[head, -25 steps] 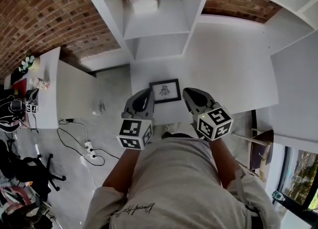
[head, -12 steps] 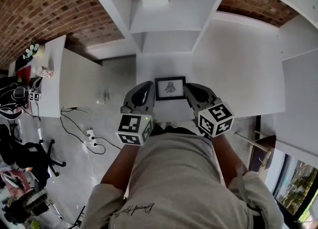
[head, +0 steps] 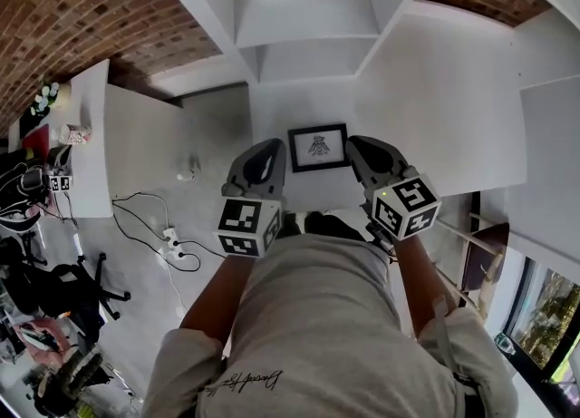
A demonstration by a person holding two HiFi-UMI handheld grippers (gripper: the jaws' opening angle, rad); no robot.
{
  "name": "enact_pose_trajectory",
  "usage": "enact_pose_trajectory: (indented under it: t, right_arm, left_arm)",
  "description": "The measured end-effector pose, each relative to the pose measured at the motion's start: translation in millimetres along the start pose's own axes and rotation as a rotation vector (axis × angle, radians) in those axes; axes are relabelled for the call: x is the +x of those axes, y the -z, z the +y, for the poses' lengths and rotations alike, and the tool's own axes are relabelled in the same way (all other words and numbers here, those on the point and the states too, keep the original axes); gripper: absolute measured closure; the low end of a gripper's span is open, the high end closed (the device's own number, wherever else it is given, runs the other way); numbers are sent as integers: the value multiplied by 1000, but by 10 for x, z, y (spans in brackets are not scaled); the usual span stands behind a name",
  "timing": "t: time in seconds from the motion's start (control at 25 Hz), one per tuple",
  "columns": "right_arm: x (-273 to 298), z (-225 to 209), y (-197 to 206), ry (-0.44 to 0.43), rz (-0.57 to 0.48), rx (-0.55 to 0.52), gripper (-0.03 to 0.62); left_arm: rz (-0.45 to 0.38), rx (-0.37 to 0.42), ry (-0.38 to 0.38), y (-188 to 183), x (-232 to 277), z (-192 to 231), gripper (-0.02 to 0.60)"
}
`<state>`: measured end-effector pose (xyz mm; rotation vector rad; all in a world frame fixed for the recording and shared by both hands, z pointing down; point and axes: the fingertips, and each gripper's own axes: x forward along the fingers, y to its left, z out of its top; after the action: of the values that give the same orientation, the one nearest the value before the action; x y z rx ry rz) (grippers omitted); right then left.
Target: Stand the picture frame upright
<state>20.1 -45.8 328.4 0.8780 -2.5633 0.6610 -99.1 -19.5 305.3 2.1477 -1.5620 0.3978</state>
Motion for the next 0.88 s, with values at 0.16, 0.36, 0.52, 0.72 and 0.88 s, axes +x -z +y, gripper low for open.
enact_pose_trajectory:
  t: [0.16,0.36,0.52,0.72,0.88]
  right_arm:
    - [47,-70,54,34,13,19,565]
    - [106,-180,208,64,47,36,565]
    - [148,-282,332,86,73,41,565]
    - [222,-406,510,98,111,67,563]
    - [309,-456,614,93,141,74,563]
  left_arm:
    - [32,-14,20,116,69,82,561]
    - [76,-27,31,308,207,150,561]
    - [117,-40,41,477,311,174,561]
    - [164,-62,41,666,447,207,561]
    - [191,-73,37,778,539,244,561]
